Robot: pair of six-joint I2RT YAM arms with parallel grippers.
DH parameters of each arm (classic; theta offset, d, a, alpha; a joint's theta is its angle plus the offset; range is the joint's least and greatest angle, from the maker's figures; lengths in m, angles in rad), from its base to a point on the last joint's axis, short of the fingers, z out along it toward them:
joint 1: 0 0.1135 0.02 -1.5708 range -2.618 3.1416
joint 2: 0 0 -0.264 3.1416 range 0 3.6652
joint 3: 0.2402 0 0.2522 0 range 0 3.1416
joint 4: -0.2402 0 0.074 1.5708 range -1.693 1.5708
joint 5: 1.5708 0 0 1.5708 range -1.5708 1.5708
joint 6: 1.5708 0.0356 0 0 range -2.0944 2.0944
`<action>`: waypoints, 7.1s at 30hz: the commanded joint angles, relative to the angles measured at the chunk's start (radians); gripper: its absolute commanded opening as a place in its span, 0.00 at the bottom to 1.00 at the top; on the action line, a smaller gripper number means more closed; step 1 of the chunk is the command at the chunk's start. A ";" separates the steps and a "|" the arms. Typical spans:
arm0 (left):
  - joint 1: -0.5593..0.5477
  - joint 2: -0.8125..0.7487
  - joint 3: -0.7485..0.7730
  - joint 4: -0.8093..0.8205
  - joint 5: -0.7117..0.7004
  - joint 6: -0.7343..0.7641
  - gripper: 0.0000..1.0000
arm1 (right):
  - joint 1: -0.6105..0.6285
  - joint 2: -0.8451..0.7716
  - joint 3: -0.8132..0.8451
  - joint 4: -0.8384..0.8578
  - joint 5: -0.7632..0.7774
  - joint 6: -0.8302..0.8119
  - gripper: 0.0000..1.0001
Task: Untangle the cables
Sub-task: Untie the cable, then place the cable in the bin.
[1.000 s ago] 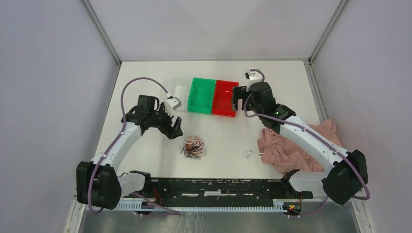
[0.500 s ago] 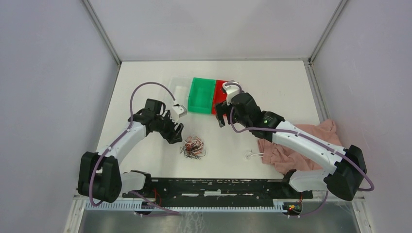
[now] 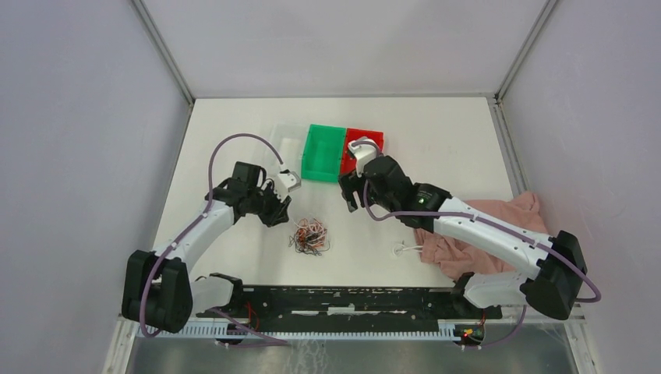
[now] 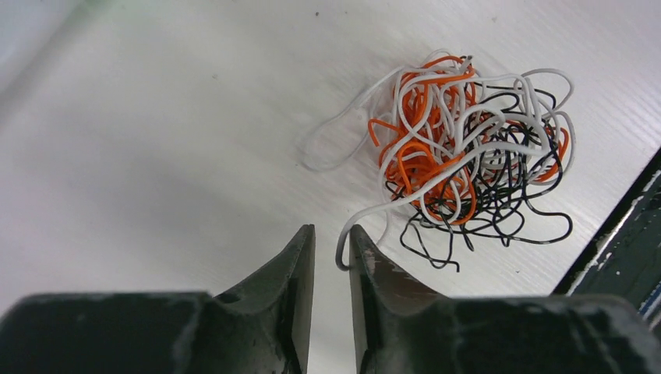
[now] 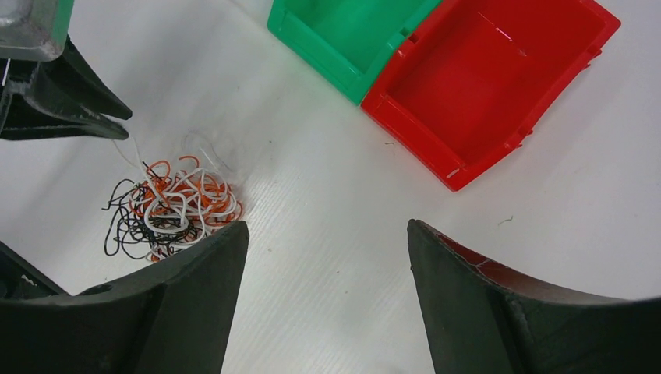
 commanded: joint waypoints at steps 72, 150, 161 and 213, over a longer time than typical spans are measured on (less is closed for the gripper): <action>-0.031 -0.179 0.823 -0.282 0.319 -0.488 0.03 | 0.265 0.471 -0.014 0.895 0.307 0.302 0.79; -0.032 -0.198 0.798 0.322 -0.343 -0.289 0.03 | 0.136 0.025 -0.234 0.517 0.146 0.279 0.91; -0.032 -0.178 0.757 0.225 -0.125 -0.418 0.03 | -0.029 -0.012 -0.113 0.378 0.043 0.301 0.88; -0.321 0.503 1.028 0.487 -0.132 -0.481 0.03 | -0.424 -0.211 -0.170 0.087 0.097 0.497 0.80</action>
